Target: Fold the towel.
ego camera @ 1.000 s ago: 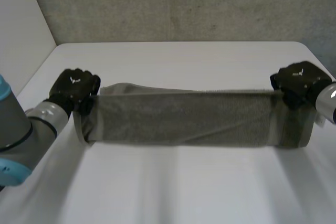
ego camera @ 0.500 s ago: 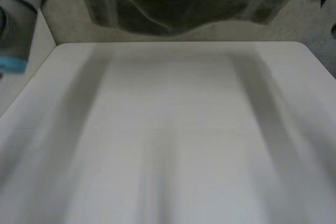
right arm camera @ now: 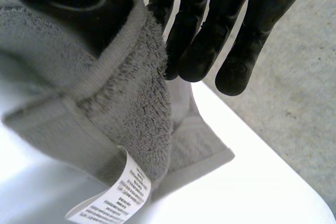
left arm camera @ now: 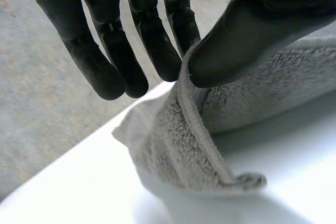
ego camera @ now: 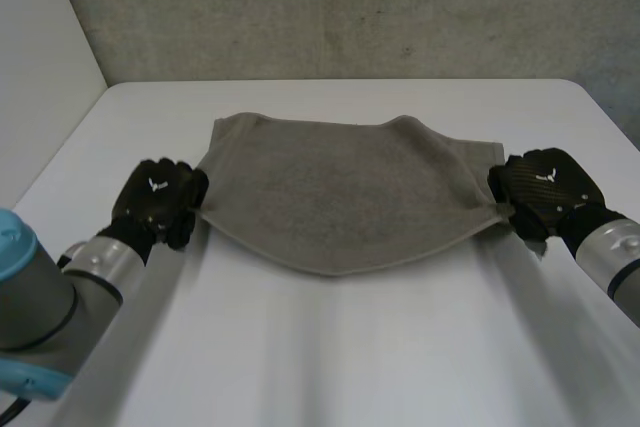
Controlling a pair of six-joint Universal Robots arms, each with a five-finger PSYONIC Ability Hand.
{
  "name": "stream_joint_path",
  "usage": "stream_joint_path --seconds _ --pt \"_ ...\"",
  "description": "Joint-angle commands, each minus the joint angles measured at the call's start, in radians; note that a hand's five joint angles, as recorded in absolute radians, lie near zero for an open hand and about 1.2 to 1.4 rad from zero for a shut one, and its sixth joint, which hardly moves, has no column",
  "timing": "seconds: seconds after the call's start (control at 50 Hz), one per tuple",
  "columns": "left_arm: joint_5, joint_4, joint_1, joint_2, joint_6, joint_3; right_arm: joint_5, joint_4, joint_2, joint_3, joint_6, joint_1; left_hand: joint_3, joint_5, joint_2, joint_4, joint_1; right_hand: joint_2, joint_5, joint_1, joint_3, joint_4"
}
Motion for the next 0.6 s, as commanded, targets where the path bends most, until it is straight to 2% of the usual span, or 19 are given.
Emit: stream_joint_path --seconds 0.02,0.24,0.32,0.46,0.5,0.6 --pt "0.009 -0.007 -0.001 0.074 0.013 -0.069 0.012 0.140 -0.135 0.003 -0.106 -0.035 -0.149 -0.269 -0.118 -0.117 -0.045 0.054 0.039 0.054 0.057 0.053" --pt "0.009 -0.044 0.033 0.324 0.006 -0.124 0.004 0.283 -0.312 -0.023 -0.100 -0.074 -0.149 -0.269 -0.118 -0.117 -0.045 0.054 0.039 0.054 0.057 0.053" --pt "0.009 -0.052 0.044 0.346 0.007 -0.136 0.004 0.283 -0.340 -0.007 -0.102 -0.080 -0.149 -0.269 -0.118 -0.117 -0.045 0.054 0.039 0.054 0.057 0.053" --pt "0.009 -0.036 0.048 0.297 0.010 -0.155 -0.001 0.273 -0.320 0.016 -0.097 -0.091 -0.149 -0.269 -0.118 -0.117 -0.045 0.054 0.039 0.054 0.057 0.053" --pt "0.008 -0.041 0.048 0.207 0.016 -0.150 0.001 0.271 -0.301 0.019 -0.097 -0.092 -0.149 -0.269 -0.118 -0.117 -0.045 0.054 0.039 0.054 0.057 0.053" --pt "0.008 -0.049 0.050 0.128 0.016 -0.144 0.002 0.265 -0.216 0.020 -0.096 -0.089 -0.189 -0.309 -0.158 -0.157 -0.085 0.054 0.039 0.054 0.057 0.053"
